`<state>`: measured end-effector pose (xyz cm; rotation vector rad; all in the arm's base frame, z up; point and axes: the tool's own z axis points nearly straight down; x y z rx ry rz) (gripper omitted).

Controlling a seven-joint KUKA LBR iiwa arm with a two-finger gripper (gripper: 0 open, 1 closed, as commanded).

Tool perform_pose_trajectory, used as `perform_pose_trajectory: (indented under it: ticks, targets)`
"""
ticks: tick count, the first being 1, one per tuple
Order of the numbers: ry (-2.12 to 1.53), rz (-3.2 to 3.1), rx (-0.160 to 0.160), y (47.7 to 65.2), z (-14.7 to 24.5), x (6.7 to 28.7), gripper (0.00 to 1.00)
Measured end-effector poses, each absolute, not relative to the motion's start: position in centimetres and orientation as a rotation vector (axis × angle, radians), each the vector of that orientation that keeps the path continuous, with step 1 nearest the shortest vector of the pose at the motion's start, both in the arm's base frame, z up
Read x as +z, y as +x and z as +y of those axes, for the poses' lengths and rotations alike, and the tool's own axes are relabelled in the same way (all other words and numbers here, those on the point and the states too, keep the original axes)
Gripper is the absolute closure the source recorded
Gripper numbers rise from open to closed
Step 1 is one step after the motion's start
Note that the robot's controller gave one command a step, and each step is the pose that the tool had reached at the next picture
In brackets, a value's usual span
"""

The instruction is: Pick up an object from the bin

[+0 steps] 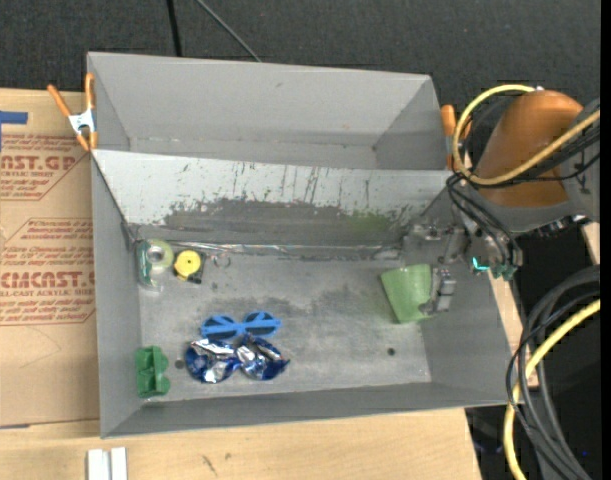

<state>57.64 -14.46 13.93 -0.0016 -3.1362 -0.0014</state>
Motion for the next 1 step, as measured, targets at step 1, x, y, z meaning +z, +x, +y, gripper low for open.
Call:
perform_pose_trajectory:
  ticks: [1]
  targets:
    - [0.388, -3.117, -0.001, 58.05, -15.36, 11.37, 0.00]
